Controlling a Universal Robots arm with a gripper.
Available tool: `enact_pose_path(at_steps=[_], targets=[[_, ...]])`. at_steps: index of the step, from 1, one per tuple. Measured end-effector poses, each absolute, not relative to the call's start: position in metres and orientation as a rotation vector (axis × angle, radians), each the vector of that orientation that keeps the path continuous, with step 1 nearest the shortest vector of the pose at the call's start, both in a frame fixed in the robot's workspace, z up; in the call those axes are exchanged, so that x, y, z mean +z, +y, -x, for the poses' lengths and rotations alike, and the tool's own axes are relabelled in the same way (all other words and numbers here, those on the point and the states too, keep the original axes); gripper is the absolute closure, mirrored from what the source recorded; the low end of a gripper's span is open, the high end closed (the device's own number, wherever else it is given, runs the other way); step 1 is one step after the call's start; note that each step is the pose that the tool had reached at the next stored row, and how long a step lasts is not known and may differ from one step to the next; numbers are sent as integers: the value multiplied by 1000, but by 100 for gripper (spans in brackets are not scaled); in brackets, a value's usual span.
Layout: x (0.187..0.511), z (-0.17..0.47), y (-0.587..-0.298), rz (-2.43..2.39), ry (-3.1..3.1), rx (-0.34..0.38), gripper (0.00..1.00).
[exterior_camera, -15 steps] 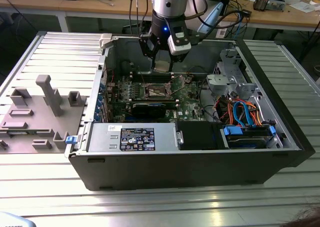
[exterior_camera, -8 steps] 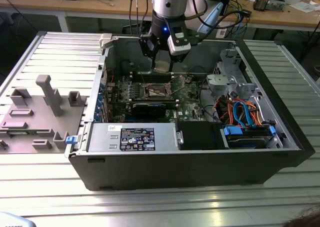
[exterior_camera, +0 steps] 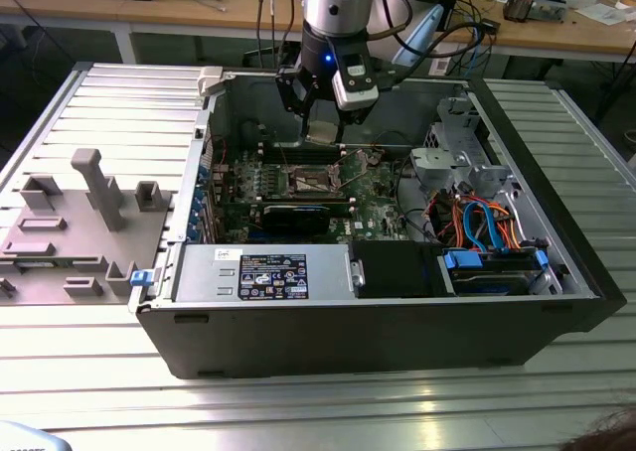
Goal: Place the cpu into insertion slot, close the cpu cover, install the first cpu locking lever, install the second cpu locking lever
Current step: 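Place the cpu into insertion slot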
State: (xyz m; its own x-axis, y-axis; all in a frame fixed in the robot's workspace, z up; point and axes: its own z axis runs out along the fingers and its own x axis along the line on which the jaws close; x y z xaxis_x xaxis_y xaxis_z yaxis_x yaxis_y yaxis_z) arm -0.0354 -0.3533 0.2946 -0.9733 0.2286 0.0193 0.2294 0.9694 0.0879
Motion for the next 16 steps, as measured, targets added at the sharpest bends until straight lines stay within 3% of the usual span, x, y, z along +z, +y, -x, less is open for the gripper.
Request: enact_pose_path(at_steps=[16], targets=[[294,35,-353,398,-3105,-141,45]])
